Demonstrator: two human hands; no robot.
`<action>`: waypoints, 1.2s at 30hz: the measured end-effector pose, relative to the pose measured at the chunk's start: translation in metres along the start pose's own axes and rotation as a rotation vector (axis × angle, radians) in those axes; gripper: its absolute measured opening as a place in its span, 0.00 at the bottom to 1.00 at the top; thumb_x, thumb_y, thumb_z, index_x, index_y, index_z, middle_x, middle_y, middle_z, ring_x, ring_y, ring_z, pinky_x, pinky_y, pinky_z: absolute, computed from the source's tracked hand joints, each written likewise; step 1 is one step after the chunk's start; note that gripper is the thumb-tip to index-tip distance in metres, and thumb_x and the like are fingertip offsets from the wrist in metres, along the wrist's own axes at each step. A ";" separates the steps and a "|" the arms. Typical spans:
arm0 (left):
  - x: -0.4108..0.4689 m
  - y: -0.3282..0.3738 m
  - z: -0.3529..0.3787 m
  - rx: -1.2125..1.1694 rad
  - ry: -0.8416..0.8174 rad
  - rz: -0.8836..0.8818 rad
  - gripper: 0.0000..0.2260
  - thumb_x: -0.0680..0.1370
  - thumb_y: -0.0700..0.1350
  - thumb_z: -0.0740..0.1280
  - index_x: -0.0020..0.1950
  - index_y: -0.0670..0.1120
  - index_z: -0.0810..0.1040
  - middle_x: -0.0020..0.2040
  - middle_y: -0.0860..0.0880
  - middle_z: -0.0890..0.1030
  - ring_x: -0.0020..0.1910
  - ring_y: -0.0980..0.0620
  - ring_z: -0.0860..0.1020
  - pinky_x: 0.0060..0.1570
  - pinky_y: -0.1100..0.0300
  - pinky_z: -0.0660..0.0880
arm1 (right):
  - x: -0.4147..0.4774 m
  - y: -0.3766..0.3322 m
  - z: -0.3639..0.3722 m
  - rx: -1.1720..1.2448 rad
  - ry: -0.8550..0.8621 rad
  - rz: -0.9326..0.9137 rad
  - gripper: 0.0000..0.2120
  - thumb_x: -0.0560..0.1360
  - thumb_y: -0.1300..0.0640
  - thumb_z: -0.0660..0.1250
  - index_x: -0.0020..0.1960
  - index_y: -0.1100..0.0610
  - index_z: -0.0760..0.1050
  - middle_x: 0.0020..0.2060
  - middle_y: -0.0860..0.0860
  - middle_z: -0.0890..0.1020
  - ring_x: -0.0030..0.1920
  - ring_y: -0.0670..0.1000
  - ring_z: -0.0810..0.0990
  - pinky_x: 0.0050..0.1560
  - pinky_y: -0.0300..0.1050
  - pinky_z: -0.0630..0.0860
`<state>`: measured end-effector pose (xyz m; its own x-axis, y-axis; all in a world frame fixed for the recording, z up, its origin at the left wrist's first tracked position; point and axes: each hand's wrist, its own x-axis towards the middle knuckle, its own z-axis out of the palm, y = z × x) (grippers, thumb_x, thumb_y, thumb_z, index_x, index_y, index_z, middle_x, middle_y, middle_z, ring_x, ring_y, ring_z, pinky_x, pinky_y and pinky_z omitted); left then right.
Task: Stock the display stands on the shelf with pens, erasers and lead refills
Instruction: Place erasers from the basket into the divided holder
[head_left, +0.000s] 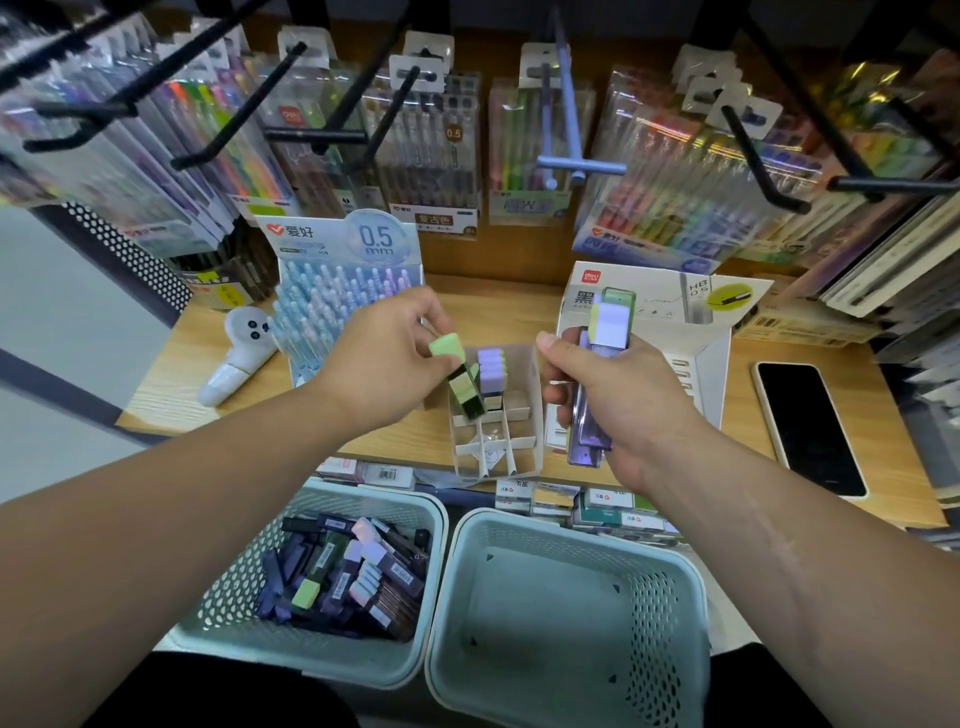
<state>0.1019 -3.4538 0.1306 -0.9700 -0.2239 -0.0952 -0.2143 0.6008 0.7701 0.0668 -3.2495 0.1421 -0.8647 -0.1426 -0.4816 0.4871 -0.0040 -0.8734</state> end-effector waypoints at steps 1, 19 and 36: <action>0.001 -0.001 0.000 0.038 0.023 0.009 0.10 0.74 0.40 0.75 0.44 0.52 0.75 0.37 0.52 0.83 0.33 0.54 0.81 0.34 0.60 0.76 | 0.000 0.000 0.000 -0.003 -0.001 0.000 0.18 0.73 0.54 0.77 0.59 0.57 0.77 0.40 0.53 0.83 0.35 0.50 0.80 0.33 0.44 0.75; 0.018 -0.015 0.022 0.540 0.120 0.345 0.06 0.75 0.45 0.74 0.50 0.46 0.84 0.50 0.46 0.82 0.49 0.44 0.80 0.50 0.48 0.78 | -0.004 -0.001 -0.009 0.028 -0.039 -0.013 0.19 0.74 0.56 0.76 0.62 0.62 0.76 0.36 0.53 0.82 0.32 0.50 0.78 0.29 0.41 0.74; 0.018 -0.012 0.021 0.558 0.091 0.290 0.09 0.73 0.46 0.76 0.48 0.46 0.80 0.42 0.52 0.75 0.43 0.48 0.77 0.43 0.53 0.76 | -0.014 -0.007 -0.009 0.023 -0.284 0.117 0.03 0.76 0.63 0.71 0.48 0.57 0.79 0.34 0.54 0.80 0.31 0.51 0.77 0.33 0.44 0.73</action>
<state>0.0845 -3.4489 0.1068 -0.9892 -0.0416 0.1404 0.0040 0.9508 0.3098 0.0744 -3.2386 0.1541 -0.7355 -0.4142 -0.5362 0.5867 0.0066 -0.8098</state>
